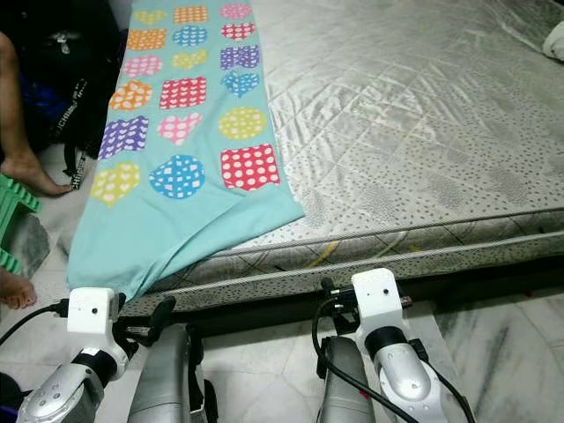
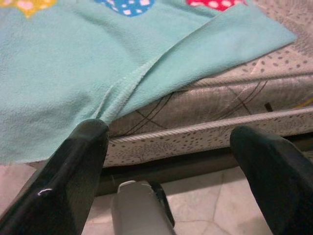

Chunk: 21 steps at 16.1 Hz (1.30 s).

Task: Clean up the room

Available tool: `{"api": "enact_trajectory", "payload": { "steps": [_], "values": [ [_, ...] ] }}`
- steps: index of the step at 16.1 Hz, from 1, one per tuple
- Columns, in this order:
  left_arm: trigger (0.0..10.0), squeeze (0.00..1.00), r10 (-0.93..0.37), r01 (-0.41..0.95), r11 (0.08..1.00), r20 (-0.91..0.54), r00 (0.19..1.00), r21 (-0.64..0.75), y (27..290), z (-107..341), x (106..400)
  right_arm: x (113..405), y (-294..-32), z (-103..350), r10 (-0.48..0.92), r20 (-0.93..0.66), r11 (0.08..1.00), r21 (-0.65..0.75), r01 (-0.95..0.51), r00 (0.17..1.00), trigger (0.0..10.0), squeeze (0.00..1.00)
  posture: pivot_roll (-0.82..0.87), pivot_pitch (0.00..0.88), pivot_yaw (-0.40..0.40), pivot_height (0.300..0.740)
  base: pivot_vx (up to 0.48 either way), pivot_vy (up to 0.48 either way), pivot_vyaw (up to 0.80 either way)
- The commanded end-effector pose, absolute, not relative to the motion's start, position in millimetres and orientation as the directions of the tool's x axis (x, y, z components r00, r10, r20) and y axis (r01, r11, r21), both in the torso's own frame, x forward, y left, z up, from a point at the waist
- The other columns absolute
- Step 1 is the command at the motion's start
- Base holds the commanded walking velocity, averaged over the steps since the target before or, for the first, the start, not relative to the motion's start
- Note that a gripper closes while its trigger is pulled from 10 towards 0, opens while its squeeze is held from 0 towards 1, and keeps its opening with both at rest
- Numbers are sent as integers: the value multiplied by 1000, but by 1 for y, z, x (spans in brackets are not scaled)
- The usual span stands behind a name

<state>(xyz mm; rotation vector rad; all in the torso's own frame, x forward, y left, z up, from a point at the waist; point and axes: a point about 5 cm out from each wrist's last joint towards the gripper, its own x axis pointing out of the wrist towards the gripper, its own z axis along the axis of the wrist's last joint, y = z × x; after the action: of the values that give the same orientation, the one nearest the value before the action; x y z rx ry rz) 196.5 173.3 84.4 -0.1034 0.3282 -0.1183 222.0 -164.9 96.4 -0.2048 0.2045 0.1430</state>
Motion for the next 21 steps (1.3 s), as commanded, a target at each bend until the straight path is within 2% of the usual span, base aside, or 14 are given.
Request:
{"api": "enact_trajectory", "payload": {
  "steps": [1, 3, 9, 13, 17, 21],
  "values": [
    [10000, 0, -132, 99, 988, -300, 945, -121, 175, 88, 195, 221, -163, 96, 138, -206, 970, -167, -174, 969, 10000, 0, -107, 184, 37, 570, 0, 0, 0],
    [10000, 0, -137, 104, 987, -297, 945, -125, 174, 88, 195, 223, -163, 100, 149, -182, 967, -181, -182, 972, 10000, 0, -108, 183, 38, 570, 0, 0, 0],
    [10000, 0, -155, 119, 983, -289, 945, -136, 173, 88, 195, 225, -162, 100, 167, -171, 965, -172, -196, 971, 10000, 0, -104, 176, 39, 570, 333, 0, 0],
    [10000, 0, -159, 123, 983, -290, 944, -139, 173, 88, 195, 226, -162, 100, 170, -161, 966, -168, -197, 972, 10000, 0, -102, 173, 41, 570, 380, 0, 720],
    [10000, 0, -160, 123, 983, -301, 940, -139, 171, 86, 194, 228, -163, 99, 153, -165, 972, -153, -179, 974, 10000, 0, -103, 172, 42, 570, 342, 0, 0],
    [10000, 0, -144, 109, 986, -308, 940, -128, 169, 86, 196, 230, -164, 98, 152, -165, 973, -146, -177, 975, 10000, 0, -101, 172, 39, 570, 0, 0, 0]
  ]
}}
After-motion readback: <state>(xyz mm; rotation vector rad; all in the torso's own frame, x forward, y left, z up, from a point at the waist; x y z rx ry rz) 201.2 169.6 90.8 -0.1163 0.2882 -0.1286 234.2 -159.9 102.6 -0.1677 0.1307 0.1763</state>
